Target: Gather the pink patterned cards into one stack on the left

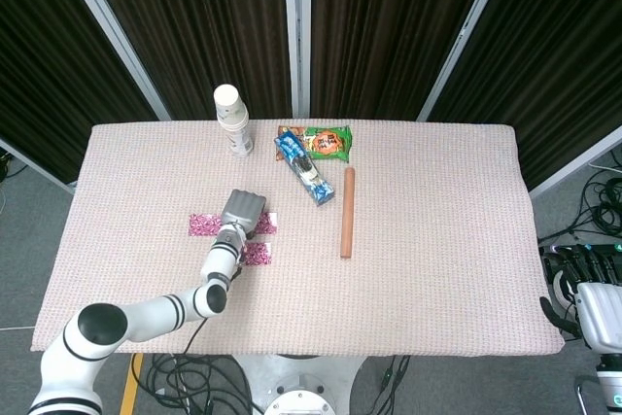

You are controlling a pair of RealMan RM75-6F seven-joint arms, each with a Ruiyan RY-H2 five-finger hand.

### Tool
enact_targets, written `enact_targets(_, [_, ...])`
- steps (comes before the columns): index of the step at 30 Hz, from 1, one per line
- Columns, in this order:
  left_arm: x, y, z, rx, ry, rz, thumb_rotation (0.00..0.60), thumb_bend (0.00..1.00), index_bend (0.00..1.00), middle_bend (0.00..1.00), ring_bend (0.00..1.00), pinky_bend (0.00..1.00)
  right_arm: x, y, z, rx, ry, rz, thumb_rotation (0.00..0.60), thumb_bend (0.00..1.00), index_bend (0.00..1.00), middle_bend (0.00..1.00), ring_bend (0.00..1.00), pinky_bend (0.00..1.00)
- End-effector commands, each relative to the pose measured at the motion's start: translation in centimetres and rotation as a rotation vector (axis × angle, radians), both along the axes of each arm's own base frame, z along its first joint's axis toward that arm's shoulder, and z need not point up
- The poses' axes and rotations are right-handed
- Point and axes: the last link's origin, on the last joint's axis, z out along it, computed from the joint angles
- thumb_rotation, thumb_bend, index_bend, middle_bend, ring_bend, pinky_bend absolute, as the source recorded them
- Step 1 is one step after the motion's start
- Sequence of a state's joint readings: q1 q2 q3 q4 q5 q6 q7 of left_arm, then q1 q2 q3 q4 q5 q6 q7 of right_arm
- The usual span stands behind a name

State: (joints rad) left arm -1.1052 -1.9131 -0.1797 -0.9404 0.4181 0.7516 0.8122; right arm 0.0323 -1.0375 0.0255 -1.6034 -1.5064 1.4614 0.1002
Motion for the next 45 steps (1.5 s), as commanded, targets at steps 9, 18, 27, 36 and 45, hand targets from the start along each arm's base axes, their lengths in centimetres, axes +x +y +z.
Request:
enact_targets(9, [0.2, 0.2, 1.3, 0.025, -0.014, -0.003, 0.6, 0.23, 0.48, 0.82, 0.74, 0.92, 0.2, 0.1, 0.1, -0.005, 0.0, 0.007, 0.583, 0.24, 0.19, 0.14, 0.05, 0.03])
enact_targets(18, [-2.1, 0.0, 4.3, 0.07, -0.012, 0.026, 0.6, 0.22, 0.48, 0.82, 0.74, 0.92, 0.3, -0.1, 0.1, -0.004, -0.007, 0.022, 0.579, 0.24, 0.19, 0.14, 0.05, 0.03])
enact_targets(27, [-7.1, -1.9, 6.4, 0.06, 0.023, 0.023, 0.6, 0.22, 0.47, 0.81, 0.74, 0.92, 0.7, -0.4, -0.2, 0.004, -0.017, 0.041, 0.582, 0.24, 0.19, 0.14, 0.05, 0.03])
enact_targets(36, [-10.7, -2.8, 6.5, 0.039, 0.02, 0.061, 0.6, 0.23, 0.47, 0.81, 0.74, 0.91, 1.1, -0.3, -0.4, 0.008, -0.013, 0.051, 0.582, 0.24, 0.19, 0.14, 0.05, 0.03])
enact_targets(45, [-11.3, -1.7, 7.2, 0.035, 0.033, 0.031, 0.6, 0.22, 0.47, 0.81, 0.74, 0.91, 1.2, -0.2, -0.5, 0.006, -0.008, 0.043, 0.583, 0.24, 0.19, 0.14, 0.05, 0.03])
